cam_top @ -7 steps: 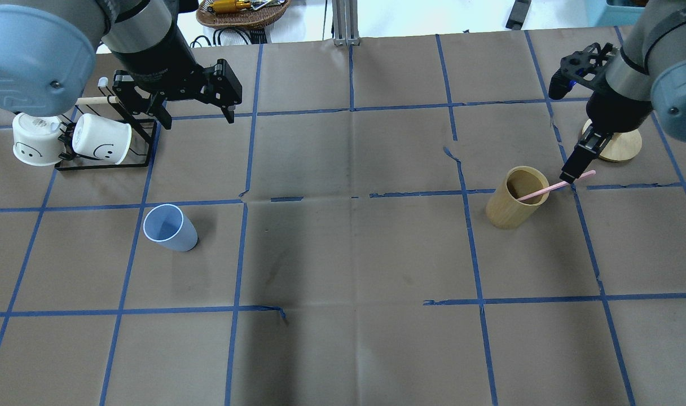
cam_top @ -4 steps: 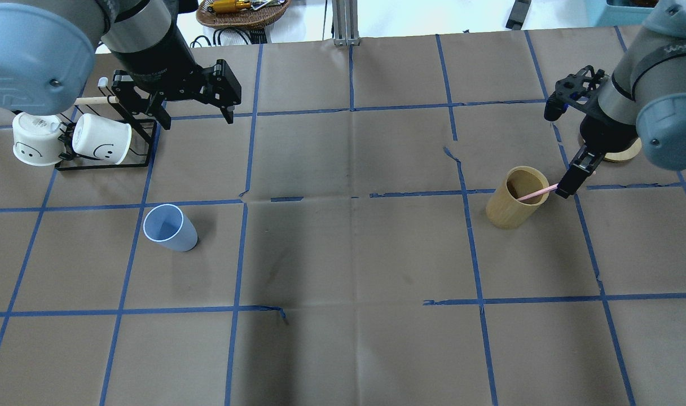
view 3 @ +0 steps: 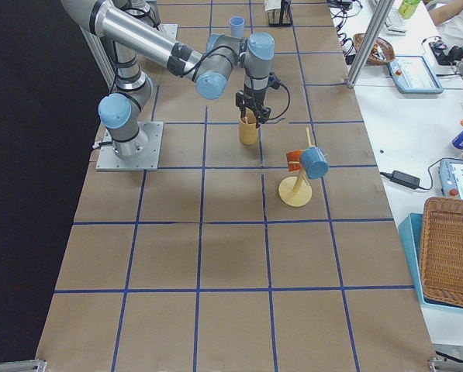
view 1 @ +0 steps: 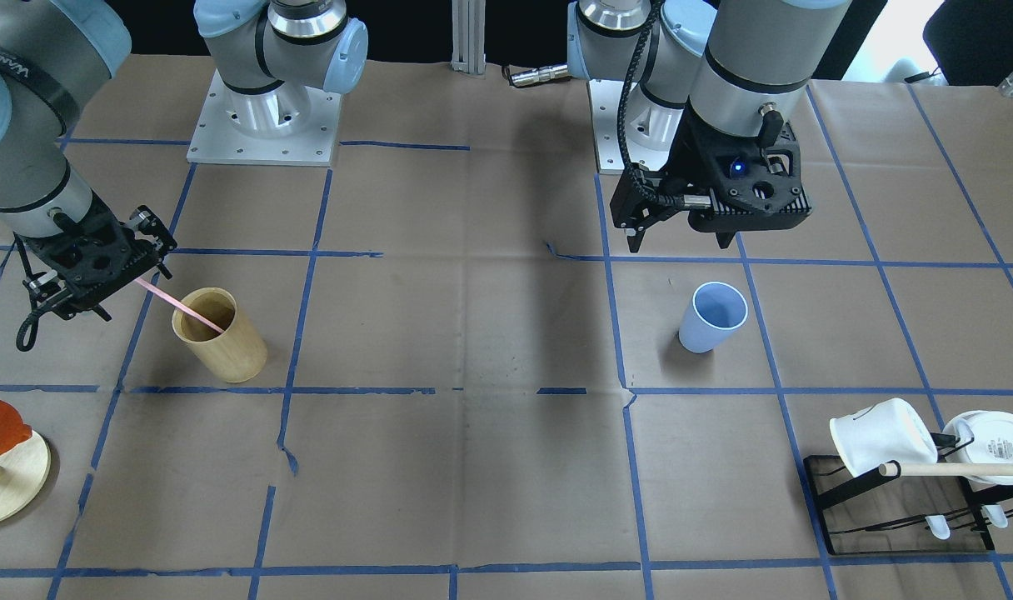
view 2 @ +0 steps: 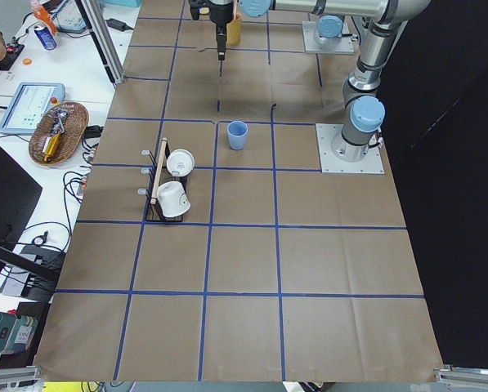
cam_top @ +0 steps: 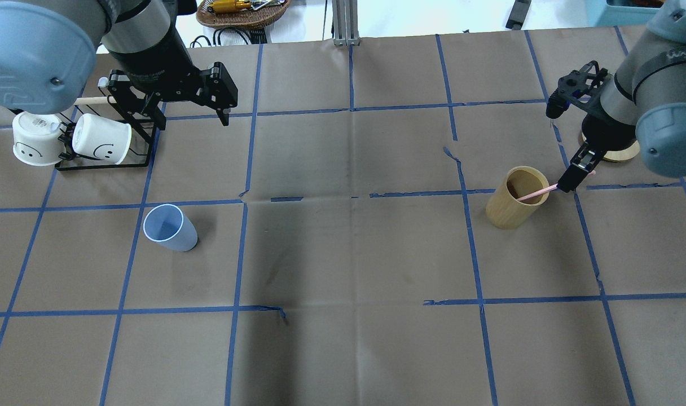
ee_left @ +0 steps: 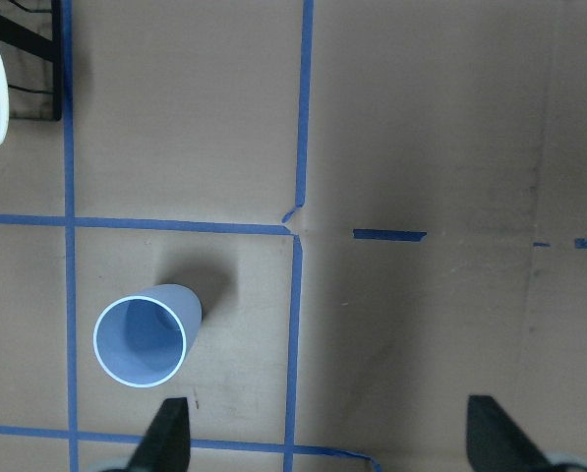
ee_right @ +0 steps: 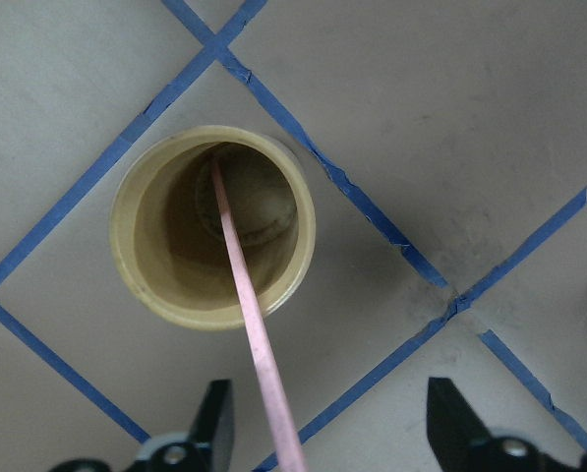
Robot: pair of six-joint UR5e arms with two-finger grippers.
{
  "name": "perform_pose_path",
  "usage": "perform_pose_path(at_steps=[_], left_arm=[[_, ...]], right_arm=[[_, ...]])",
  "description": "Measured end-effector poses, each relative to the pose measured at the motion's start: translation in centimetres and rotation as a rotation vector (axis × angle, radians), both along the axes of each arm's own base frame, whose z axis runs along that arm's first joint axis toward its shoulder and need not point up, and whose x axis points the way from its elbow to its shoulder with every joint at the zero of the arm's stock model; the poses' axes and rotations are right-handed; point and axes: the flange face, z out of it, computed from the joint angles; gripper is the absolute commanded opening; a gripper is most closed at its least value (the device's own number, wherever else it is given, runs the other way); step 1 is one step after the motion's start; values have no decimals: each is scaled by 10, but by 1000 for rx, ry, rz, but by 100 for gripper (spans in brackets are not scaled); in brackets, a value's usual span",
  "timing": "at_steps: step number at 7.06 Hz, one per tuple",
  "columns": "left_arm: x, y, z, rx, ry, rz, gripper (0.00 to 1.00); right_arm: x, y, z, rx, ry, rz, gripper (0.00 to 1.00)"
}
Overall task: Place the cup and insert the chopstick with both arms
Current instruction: 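Lift the pink chopstick with the right gripper while the left grasps the blue cup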
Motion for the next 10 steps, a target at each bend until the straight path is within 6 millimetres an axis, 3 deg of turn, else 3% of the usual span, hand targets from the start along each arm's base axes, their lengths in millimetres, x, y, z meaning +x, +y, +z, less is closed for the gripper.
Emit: perform_pose_path(at_steps=[4, 5, 6, 7, 8, 10], left_arm=[[1, 2, 1, 17, 2, 3, 100], [9, 2, 2, 20, 3, 3, 100], [33, 2, 0, 39, 5, -9, 100], [58, 5, -13, 80, 8, -27, 100], [73, 15, -41, 140, 16, -35, 100], [87, 33, -114, 202, 31, -24, 99]], right_arm=[[-10, 2, -1, 14, 0, -25, 7], [-12, 3, 0, 21, 1, -39, 5], [-13, 3, 3, 23, 7, -55, 3], [-14, 2, 10, 21, 11, -66, 3], [-14, 0, 18, 23, 11, -75, 3], [-15, -2, 30, 27, 9, -92, 3]])
